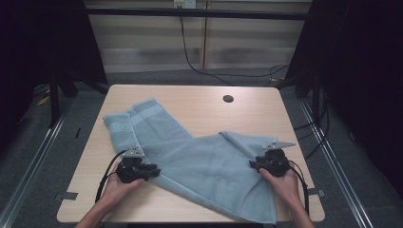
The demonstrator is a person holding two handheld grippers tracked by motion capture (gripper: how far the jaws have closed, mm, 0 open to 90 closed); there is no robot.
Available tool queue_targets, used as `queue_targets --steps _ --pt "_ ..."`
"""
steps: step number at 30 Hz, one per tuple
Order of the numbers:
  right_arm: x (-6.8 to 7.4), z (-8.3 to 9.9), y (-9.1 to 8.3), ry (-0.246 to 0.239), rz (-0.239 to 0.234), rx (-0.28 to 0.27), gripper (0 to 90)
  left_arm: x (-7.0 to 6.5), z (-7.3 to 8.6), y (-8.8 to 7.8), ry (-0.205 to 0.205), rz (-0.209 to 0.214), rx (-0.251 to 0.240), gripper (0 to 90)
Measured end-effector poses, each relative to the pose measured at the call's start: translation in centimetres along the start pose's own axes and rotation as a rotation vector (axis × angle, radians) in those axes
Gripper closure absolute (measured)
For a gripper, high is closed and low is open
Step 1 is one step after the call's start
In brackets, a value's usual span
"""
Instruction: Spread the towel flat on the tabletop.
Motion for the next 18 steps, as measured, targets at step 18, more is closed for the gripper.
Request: queue_targets --steps 18 --pt "6.7 -4.0 -0.9 -0.084 -0.257 -0.109 58.9 7.9 -1.8 0.0 -0.177 -0.174 -0.126 70.2"
Point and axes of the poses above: each handheld gripper's, and its own axes: y roughly forward along the jaws, z roughly out of its underside, x roughly to its left, the point moved 3 cm from there along y, roughly forward along the jaws, and after that the axes turned 3 degrees about z, right-handed, at the moved point
